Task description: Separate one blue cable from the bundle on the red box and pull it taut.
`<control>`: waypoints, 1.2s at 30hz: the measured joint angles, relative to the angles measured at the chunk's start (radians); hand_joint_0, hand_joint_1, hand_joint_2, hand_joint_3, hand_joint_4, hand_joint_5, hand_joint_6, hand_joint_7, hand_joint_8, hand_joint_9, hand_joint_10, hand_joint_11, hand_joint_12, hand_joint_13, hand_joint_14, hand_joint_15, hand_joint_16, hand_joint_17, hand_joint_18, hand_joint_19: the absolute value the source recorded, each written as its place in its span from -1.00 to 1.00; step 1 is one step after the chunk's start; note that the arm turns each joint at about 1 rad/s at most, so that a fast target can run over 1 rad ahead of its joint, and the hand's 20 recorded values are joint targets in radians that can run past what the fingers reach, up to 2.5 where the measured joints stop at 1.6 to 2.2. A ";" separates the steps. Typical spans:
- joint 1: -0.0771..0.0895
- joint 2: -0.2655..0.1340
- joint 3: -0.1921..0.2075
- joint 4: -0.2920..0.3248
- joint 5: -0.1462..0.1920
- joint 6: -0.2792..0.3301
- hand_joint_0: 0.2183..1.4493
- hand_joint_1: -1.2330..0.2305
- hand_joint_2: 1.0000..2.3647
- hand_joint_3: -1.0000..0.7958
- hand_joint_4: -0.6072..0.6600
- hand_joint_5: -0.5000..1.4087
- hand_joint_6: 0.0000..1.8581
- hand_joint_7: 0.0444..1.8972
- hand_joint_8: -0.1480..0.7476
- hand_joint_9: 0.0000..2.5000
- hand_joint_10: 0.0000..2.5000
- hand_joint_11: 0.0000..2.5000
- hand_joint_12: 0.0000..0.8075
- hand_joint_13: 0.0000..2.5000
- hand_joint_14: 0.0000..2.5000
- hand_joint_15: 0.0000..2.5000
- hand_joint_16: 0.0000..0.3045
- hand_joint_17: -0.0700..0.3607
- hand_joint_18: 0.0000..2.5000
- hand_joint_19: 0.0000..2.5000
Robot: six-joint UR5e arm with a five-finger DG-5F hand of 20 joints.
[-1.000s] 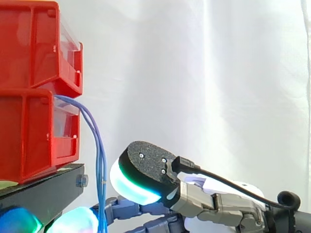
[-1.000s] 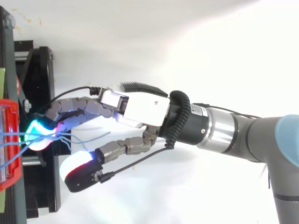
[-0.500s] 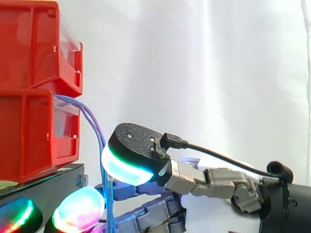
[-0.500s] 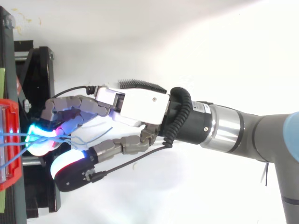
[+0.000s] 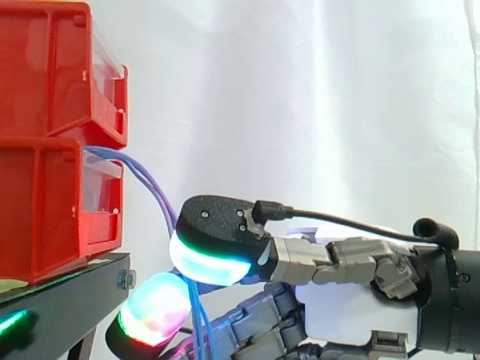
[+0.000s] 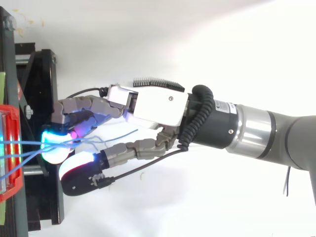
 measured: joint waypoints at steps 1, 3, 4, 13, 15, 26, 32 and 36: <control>0.000 0.004 0.000 -0.004 0.000 0.000 -0.45 -0.20 -0.99 -0.35 0.29 -0.57 -0.43 0.32 0.06 -0.40 -0.99 -0.73 -0.08 -0.52 -0.99 -0.79 -0.66 -0.14 -0.55 -0.76; -0.002 0.010 0.000 -0.011 0.000 0.000 -0.47 -0.18 -1.00 -0.38 0.30 -0.57 -0.43 0.32 0.07 -0.40 -0.99 -0.73 -0.07 -0.52 -0.99 -0.79 -0.66 -0.13 -0.55 -0.77; -0.003 0.014 0.000 -0.016 0.000 -0.001 -0.48 -0.16 -1.00 -0.39 0.29 -0.57 -0.43 0.31 0.07 -0.40 -0.99 -0.73 -0.07 -0.52 -0.99 -0.78 -0.66 -0.13 -0.55 -0.76; -0.017 0.028 0.000 -0.061 0.000 0.000 -0.45 -0.04 -0.99 -0.34 0.27 -0.57 -0.45 0.37 0.07 -0.40 -0.99 -0.73 -0.08 -0.51 -0.99 -0.78 -0.66 -0.14 -0.55 -0.75; -0.019 0.029 0.000 -0.064 0.000 0.000 -0.45 -0.08 -0.99 -0.34 0.26 -0.57 -0.44 0.34 0.07 -0.40 -0.99 -0.72 -0.08 -0.51 -0.99 -0.77 -0.66 -0.14 -0.55 -0.75; -0.029 0.030 0.000 -0.077 0.000 0.000 -0.41 -0.09 -0.99 -0.31 0.25 -0.58 -0.39 0.30 0.06 -0.39 -0.99 -0.72 -0.08 -0.48 -0.99 -0.76 -0.67 -0.15 -0.53 -0.74; -0.040 0.051 0.000 -0.119 0.000 -0.008 -0.39 -0.16 -0.98 -0.18 0.21 -0.62 -0.26 0.14 0.05 -0.39 -0.99 -0.68 -0.08 -0.47 -0.99 -0.75 -0.66 -0.14 -0.52 -0.73; -0.042 0.075 0.000 -0.173 -0.002 -0.019 -0.39 -0.32 -0.98 -0.10 0.26 -0.65 -0.14 -0.07 0.09 -0.39 -0.99 -0.66 -0.03 -0.46 -0.99 -0.75 -0.64 -0.10 -0.48 -0.75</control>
